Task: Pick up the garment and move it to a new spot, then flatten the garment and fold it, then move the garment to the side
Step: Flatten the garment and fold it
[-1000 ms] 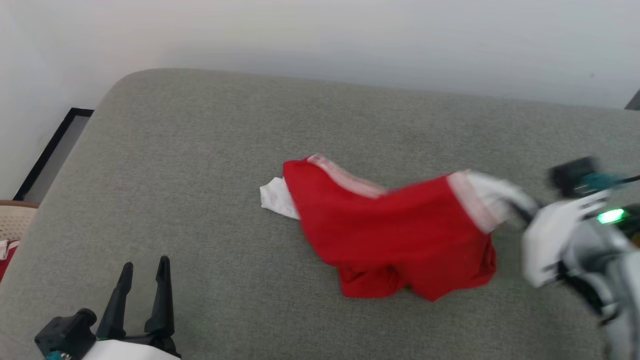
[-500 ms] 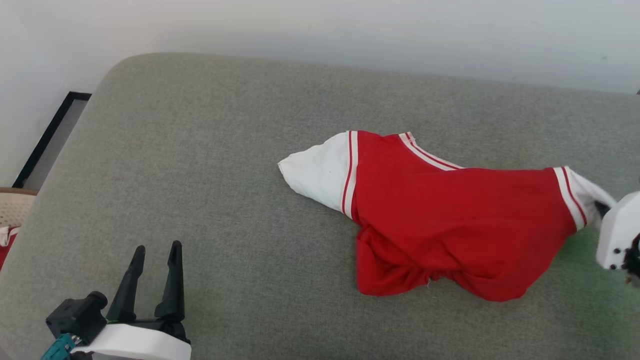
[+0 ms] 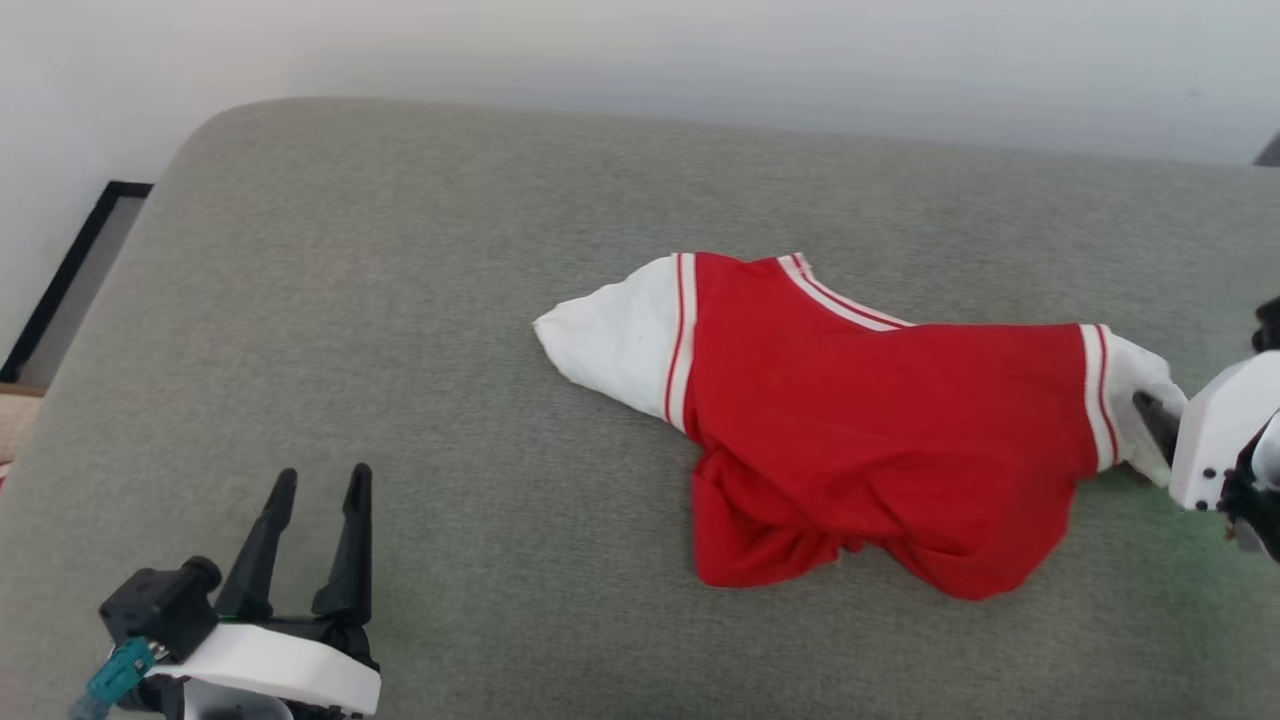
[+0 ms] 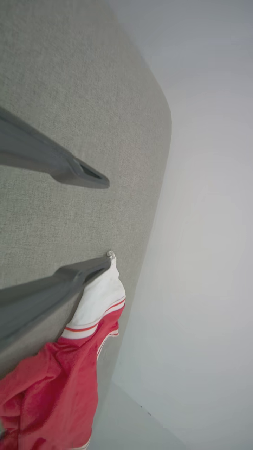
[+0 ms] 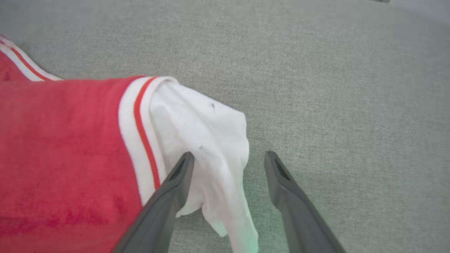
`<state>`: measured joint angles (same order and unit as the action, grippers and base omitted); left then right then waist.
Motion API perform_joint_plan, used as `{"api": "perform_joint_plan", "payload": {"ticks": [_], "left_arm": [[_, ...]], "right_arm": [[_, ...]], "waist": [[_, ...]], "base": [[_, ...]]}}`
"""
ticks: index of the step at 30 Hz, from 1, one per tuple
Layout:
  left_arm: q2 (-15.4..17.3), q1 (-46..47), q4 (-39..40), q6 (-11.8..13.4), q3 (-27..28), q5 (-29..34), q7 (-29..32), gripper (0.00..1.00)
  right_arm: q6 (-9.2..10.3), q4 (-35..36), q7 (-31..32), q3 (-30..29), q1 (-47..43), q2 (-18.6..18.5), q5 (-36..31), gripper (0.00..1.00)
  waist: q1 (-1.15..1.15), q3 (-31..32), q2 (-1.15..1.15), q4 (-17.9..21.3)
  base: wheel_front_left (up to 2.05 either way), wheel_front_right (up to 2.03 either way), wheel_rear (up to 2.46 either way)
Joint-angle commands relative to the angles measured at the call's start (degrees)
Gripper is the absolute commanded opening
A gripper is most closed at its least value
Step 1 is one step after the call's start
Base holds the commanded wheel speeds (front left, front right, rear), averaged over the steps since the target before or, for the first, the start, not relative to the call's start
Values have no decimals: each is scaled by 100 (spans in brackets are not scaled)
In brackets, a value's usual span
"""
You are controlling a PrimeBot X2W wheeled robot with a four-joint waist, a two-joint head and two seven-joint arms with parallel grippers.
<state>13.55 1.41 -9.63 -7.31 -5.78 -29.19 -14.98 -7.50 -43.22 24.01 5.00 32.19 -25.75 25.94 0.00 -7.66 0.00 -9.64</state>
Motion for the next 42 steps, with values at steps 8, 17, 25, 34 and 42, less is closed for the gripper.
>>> {"api": "perform_joint_plan", "payload": {"ticks": [8, 17, 25, 34, 42], "left_arm": [[613, 388, -170, -16, -499, -466, 65, 100], [1454, 1145, -148, -16, -1030, -1044, 1073, 100], [1983, 2214, -388, -15, -1412, -1606, 2540, 100], [2212, 3271, -1144, -15, -1963, -1918, 3995, 100], [2245, 4181, -2188, 76, -2452, -1770, 5242, 100]], "right_arm": [[2, 1024, -624, -113, -452, -20, 257, 100], [2, 2636, -1378, -624, -1269, 696, -78, 100], [1, 3897, -1891, -908, -1940, 1580, -759, 100], [1, 4343, -1874, -724, -2306, 2036, -849, 100], [1, 4421, -1719, -517, -2225, 2104, -718, 100]], "waist": [[0, 157, 0, 455], [0, 157, 0, 1096], [0, 9, 0, 1646], [0, -257, 0, 2073], [0, -664, 0, 2327]], "base": [[0, 0, 0], [0, 0, 0], [0, 0, 0], [0, 0, 0], [0, 0, 0]]}}
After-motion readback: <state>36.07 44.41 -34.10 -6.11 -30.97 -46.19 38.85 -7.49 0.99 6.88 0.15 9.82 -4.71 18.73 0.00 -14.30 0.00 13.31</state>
